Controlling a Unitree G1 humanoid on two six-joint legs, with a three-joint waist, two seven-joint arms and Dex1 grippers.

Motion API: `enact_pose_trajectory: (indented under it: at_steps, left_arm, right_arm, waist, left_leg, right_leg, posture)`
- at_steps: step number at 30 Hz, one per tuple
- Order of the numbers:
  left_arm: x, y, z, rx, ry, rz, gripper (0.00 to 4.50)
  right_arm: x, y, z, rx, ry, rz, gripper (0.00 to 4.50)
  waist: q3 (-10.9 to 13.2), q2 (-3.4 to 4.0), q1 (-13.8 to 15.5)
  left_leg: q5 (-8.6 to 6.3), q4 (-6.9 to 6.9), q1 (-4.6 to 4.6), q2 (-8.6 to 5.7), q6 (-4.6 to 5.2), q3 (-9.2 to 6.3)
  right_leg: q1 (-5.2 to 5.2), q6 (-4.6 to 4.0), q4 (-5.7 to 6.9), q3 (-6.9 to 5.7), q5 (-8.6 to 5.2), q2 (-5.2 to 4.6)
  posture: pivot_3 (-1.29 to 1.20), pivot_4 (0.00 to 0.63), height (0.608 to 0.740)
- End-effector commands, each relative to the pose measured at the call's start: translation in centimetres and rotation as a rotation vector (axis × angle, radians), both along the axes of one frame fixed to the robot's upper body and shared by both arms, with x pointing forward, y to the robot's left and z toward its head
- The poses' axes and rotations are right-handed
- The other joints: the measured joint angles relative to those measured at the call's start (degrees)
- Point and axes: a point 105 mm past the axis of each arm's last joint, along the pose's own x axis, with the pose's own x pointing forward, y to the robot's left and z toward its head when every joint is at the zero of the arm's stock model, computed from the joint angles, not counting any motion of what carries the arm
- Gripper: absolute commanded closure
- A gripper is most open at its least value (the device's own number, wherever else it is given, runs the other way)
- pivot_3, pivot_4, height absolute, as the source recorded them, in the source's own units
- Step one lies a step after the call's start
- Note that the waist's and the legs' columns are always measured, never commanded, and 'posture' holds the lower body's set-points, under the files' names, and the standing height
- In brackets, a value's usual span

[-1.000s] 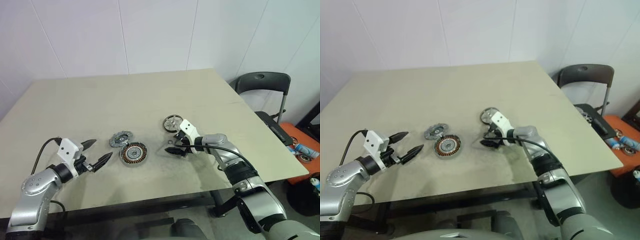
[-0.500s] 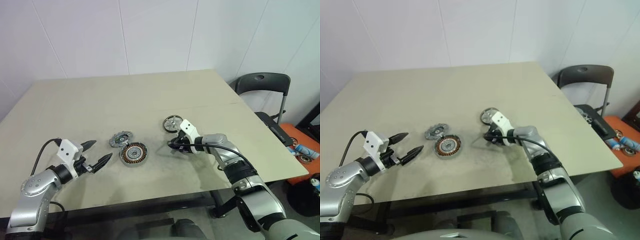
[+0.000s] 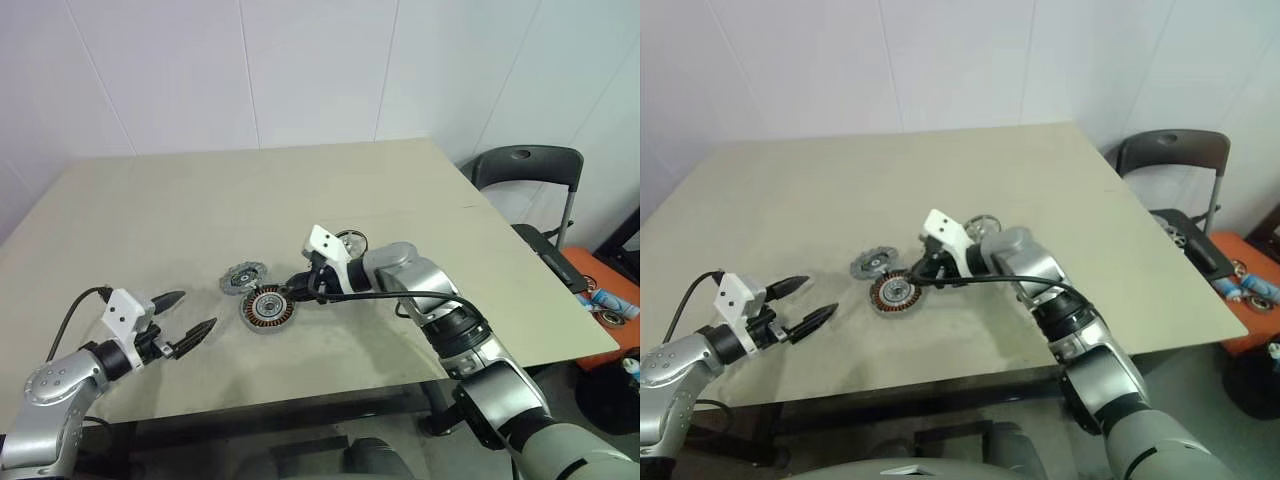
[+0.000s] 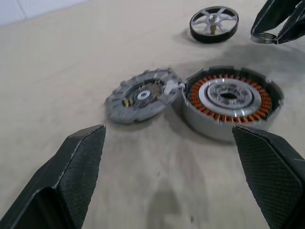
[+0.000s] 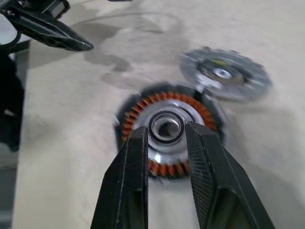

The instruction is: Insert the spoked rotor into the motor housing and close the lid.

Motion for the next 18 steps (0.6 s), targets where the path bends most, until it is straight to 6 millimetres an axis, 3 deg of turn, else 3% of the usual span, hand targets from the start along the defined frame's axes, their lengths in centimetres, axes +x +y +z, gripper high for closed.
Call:
enact_pose_trajectory:
  at_steps: [1, 10, 18]
  left_arm:
    - [-0.5, -0.7, 1.9, -0.012, -0.065, -0.056, 0.0]
    - [-2.0, -1.9, 2.2, -0.08, -0.018, -0.138, 0.0]
    - [-2.2, -1.9, 2.2, -0.074, -0.011, -0.147, 0.0]
  right_arm:
    - [0.4, 1.3, 0.7, -0.006, -0.043, 0.022, 3.73]
    - [1.2, 2.3, -1.2, -0.046, -0.027, -0.005, 3.73]
    - [1.4, 2.4, -2.0, -0.053, -0.009, -0.019, 3.73]
  waist:
    - [0.0, 0.0, -0.08]
    - [0.01, 0.02, -0.19]
    - [0.02, 0.03, -0.2]
  left_leg:
    - [0.0, 0.0, -0.02, 0.0, 0.0, 0.0]
    - [0.0, -0.01, -0.16, 0.01, -0.01, -0.03]
    - [0.0, -0.01, -0.17, 0.0, -0.01, -0.03]
  right_leg:
    - [-0.02, 0.0, 0.0, 0.0, 0.0, -0.01]
    - [-0.15, -0.01, -0.01, -0.01, 0.0, 0.0]
    - [-0.16, -0.01, -0.02, -0.02, 0.0, 0.01]
  posture:
    - [0.0, 0.0, 0.74]
    - [0.0, 0.0, 0.74]
    - [0.0, 0.0, 0.74]
